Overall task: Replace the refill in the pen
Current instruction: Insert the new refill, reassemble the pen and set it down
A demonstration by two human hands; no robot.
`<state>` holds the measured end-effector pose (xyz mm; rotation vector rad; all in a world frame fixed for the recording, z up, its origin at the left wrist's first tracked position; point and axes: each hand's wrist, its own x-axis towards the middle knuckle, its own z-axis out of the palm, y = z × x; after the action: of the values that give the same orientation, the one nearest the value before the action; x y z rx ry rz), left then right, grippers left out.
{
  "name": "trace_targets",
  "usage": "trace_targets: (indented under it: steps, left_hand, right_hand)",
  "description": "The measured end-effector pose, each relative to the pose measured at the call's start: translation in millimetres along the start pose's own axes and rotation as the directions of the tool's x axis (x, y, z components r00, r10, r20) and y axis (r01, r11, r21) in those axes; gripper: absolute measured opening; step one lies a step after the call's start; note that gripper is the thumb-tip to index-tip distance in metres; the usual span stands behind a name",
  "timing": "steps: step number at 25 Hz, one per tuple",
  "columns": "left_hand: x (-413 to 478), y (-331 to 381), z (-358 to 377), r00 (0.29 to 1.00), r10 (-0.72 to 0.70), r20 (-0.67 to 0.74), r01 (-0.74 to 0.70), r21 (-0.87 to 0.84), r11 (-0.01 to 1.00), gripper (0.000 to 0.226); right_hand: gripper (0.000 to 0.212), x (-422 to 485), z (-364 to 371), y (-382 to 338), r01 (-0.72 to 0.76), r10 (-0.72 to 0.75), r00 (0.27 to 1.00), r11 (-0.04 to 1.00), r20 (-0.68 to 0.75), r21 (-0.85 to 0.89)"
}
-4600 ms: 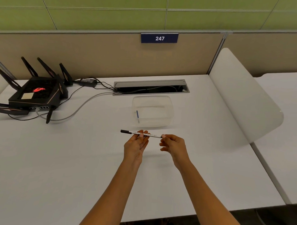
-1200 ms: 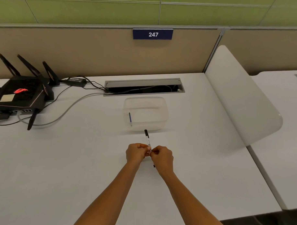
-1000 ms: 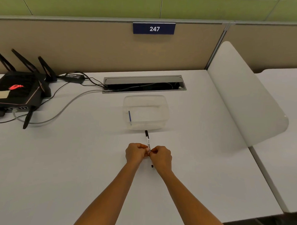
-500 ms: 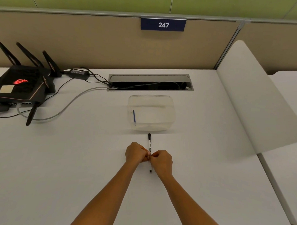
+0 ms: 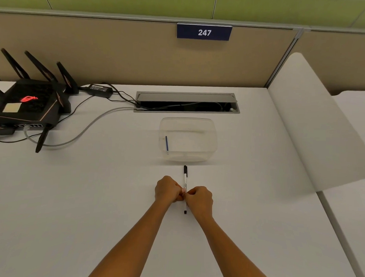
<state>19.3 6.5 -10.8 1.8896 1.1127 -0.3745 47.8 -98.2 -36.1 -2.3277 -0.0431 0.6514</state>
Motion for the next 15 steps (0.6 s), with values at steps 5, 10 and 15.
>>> trace_targets:
  steps: [5,10,15]
  left_hand:
    - [-2.5,-4.9,2.2,1.0,0.012,-0.017,-0.013,-0.046,0.999,0.02]
    - [-6.9,-10.5,3.5,0.998,0.042,-0.047,-0.045,-0.068,0.997,0.016]
    - [-17.3,-10.8,5.7,0.973,0.2,-0.119,-0.196,0.044,0.98,0.021]
  right_hand:
    - [0.02,-1.2,1.3,0.7,0.03,-0.031,1.0,0.999,-0.008,-0.022]
    - [0.018,-5.5,-1.5,2.9,0.047,-0.047,0.999,0.999,-0.026,0.013]
    - [0.019,-1.4,-11.7,0.1,0.186,-0.187,0.98,0.982,-0.067,-0.02]
